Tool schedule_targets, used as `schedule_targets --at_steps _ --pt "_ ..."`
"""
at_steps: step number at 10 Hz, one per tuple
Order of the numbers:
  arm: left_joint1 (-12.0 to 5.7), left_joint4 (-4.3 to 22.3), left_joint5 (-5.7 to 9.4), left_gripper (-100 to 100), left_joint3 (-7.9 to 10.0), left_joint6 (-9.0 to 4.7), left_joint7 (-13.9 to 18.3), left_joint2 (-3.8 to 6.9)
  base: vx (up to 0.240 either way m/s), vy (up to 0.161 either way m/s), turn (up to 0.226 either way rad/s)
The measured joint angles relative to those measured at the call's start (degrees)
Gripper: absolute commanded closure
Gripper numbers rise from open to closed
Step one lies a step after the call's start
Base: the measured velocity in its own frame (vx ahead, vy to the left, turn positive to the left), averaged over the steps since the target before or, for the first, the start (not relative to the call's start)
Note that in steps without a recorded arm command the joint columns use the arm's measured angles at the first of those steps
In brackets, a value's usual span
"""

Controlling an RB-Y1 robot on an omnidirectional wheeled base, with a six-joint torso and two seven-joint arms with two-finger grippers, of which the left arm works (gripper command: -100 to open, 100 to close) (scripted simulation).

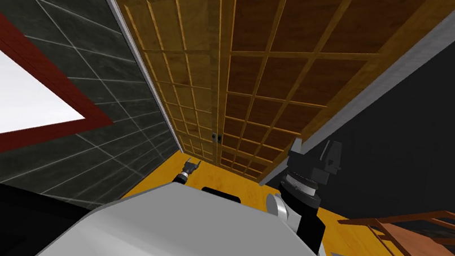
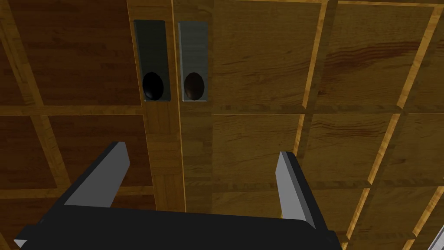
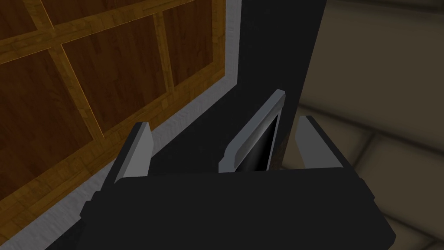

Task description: Pull the door open

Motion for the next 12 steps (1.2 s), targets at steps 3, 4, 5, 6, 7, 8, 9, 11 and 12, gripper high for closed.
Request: schedule_targets --at_steps 3,4,5,6,7,8,9,11,12 --pt "2.7 1.05 -0.15 -100 1.02 1.57 -1.18 -0.07 -0.13 -0.013 0.034" --pt "2.57 2.1 -0.08 -100 1.25 1.44 -1.42 0.1 -0.062 -0.006 0.015" --pt "3.28 1.57 -0.17 -100 1.33 1.9 -1.52 0.04 -0.049 -0.007 0.014" --pt "2.84 3.1 -0.06 -100 1.62 1.52 -1.8 0.22 -0.078 -0.007 0.029" --pt "3.48 3.32 -0.09 -100 1.83 1.48 -2.07 0.21 -0.083 -0.018 0.026" --pt "3.63 4.22 -0.06 -100 2.11 1.41 -2.33 0.36 -0.081 -0.015 0.029" --pt "3.56 5.27 -0.03 -100 2.5 1.53 -2.83 0.3 -0.1 -0.01 0.037" --pt "4.92 6.02 -0.14 -100 3.25 2.4 -3.85 0.06 -0.097 -0.003 0.019" --pt "4.96 6.71 -0.13 -100 3.48 2.53 -4.13 0.11 -0.06 0.002 0.006"
